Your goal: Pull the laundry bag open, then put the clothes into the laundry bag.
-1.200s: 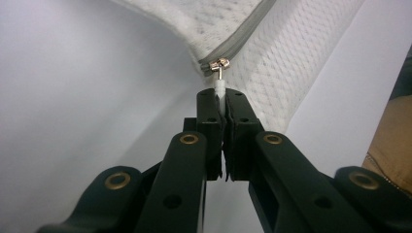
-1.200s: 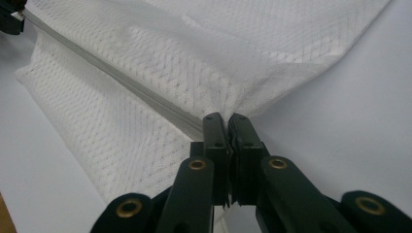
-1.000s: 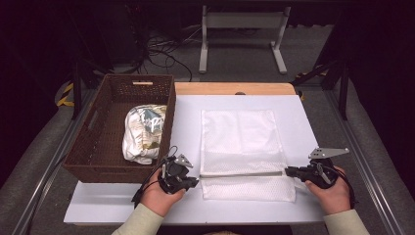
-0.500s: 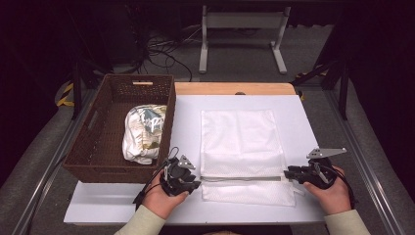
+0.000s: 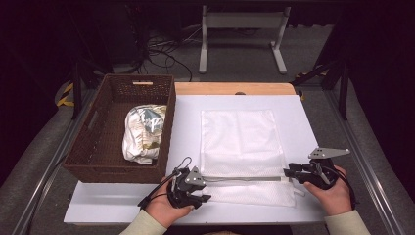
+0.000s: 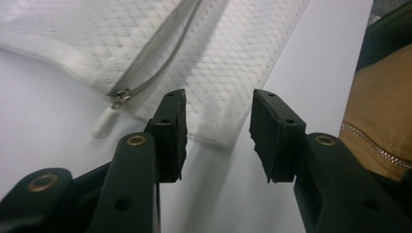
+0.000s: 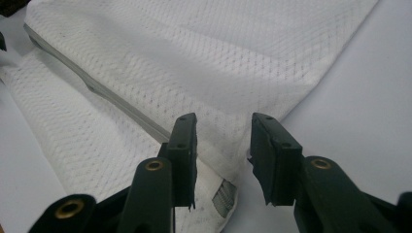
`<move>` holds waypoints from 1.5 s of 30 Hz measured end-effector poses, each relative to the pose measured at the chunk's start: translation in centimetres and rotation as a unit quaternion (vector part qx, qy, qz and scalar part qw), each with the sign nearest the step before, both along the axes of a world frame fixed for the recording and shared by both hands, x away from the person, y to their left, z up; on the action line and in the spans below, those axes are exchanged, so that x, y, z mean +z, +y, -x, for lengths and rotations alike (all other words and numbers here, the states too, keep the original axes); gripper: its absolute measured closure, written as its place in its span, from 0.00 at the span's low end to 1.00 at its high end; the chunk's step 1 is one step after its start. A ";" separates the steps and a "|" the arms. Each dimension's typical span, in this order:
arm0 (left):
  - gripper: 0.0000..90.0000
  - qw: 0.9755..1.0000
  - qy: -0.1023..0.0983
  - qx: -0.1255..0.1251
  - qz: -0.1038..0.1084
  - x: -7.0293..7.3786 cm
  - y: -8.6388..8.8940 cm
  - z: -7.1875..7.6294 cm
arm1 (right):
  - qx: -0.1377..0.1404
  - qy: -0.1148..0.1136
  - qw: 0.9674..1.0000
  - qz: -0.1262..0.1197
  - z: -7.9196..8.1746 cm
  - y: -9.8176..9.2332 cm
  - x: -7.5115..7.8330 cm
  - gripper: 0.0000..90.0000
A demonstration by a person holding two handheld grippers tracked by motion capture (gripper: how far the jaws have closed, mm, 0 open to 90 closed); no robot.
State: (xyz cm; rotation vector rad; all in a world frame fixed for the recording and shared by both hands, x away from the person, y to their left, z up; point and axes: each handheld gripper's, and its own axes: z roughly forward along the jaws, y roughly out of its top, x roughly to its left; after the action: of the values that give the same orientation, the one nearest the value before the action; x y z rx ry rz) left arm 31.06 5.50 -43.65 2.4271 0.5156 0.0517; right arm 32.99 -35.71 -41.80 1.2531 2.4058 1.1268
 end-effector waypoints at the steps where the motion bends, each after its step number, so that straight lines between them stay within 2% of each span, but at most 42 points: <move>1: 0.64 1.000 0.004 -0.002 -0.006 -0.3 -0.2 0.0 | -0.001 0.000 1.000 -0.001 0.0 0.0 0.0 0.70; 3: 0.68 1.000 0.006 -0.004 -0.018 -0.7 -0.5 -0.1 | 0.001 0.000 1.000 -0.004 0.1 0.0 0.1 0.70; 4: 0.71 1.000 -0.001 -0.006 -0.029 -0.9 -0.6 0.0 | 0.001 0.000 1.000 -0.005 0.1 0.1 0.1 0.70; 5: 0.78 0.999 -0.010 -0.007 -0.036 -0.8 -0.6 0.0 | 0.003 -0.003 1.000 -0.006 0.1 0.2 0.2 0.71; 7: 0.96 0.999 0.009 -0.011 -0.036 -0.7 -0.5 0.0 | 0.007 -0.007 1.000 -0.008 0.2 0.3 0.3 0.72; 9: 0.97 0.999 0.017 -0.017 -0.038 -0.5 -0.6 0.1 | 0.010 -0.008 1.000 -0.009 0.2 0.4 0.4 0.72; 11: 0.97 0.998 0.023 -0.039 -0.037 -0.1 -0.6 0.5 | 0.012 -0.008 1.000 -0.009 0.3 0.5 0.5 0.72; 13: 0.96 0.997 0.040 -0.057 -0.039 0.2 -0.7 0.8 | 0.013 -0.008 1.000 -0.009 0.3 0.5 0.5 0.72; 15: 0.92 0.994 0.064 -0.075 -0.048 0.4 -0.6 0.8 | 0.014 -0.007 1.000 -0.009 0.3 0.5 0.5 0.72; 17: 0.86 0.992 0.084 -0.070 -0.057 0.3 -0.5 0.7 | 0.016 -0.007 1.000 -0.008 0.3 0.6 0.6 0.72; 20: 0.69 0.993 0.085 -0.062 -0.052 0.5 -0.2 0.5 | 0.017 -0.008 1.000 -0.008 0.4 0.7 0.7 0.72; 22: 0.66 0.996 0.077 -0.037 -0.028 1.0 0.4 0.2 | 0.021 -0.011 1.000 -0.007 0.4 0.8 0.7 0.72; 23: 0.65 0.997 0.071 -0.035 -0.018 1.2 0.6 0.1 | 0.022 -0.011 1.000 -0.007 0.4 0.8 0.7 0.72; 25: 0.64 0.999 0.046 -0.016 0.015 1.8 1.0 0.1 | 0.023 -0.009 1.000 -0.007 0.4 0.9 0.7 0.72; 26: 0.64 0.999 0.041 -0.011 0.022 2.0 1.1 0.1 | 0.026 -0.010 1.000 -0.006 0.4 1.0 0.7 0.72; 28: 0.61 0.999 0.011 0.004 0.046 2.3 1.4 0.0 | 0.027 -0.012 1.000 -0.006 0.4 1.2 0.8 0.71; 29: 0.59 0.998 0.003 0.013 0.053 2.5 1.6 -0.1 | 0.030 -0.014 0.999 -0.006 0.3 1.2 0.8 0.71; 31: 0.57 0.997 -0.016 0.031 0.073 2.9 1.9 -0.3 | 0.033 -0.019 0.999 -0.004 0.3 1.4 0.8 0.70; 32: 0.57 0.995 -0.022 0.044 0.086 3.2 2.1 -0.5 | 0.034 -0.020 0.999 -0.003 0.4 1.5 0.9 0.70; 35: 0.56 0.991 -0.032 0.074 0.109 3.9 2.4 -1.2 | 0.039 -0.024 0.999 -0.004 0.2 1.9 1.0 0.70; 38: 0.52 0.987 -0.047 0.100 0.116 4.2 2.4 -1.8 | 0.047 -0.028 0.999 -0.004 0.0 2.3 1.2 0.69; 39: 0.51 0.987 -0.047 0.100 0.116 4.2 2.4 -1.8 | 0.047 -0.028 0.999 -0.004 0.0 2.3 1.2 0.69; 40: 0.51 0.985 -0.052 0.111 0.124 4.5 2.5 -2.0 | 0.052 -0.031 0.998 -0.003 0.0 2.6 1.4 0.68; 42: 0.51 0.983 -0.059 0.118 0.129 4.8 2.5 -2.2 | 0.055 -0.033 0.998 -0.003 -0.1 2.8 1.6 0.67; 43: 0.51 0.983 -0.059 0.118 0.129 4.8 2.5 -2.2 | 0.056 -0.034 0.998 -0.004 -0.2 3.0 1.7 0.66; 45: 0.51 0.981 -0.062 0.122 0.135 5.2 2.6 -2.4 | 0.059 -0.034 0.998 -0.002 -0.2 3.2 1.7 0.66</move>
State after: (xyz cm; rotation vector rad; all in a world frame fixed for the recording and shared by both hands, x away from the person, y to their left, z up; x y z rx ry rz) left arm 33.49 8.09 -38.46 2.0714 0.7129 0.2225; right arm 33.23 -32.56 -40.07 1.0674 2.4567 1.1876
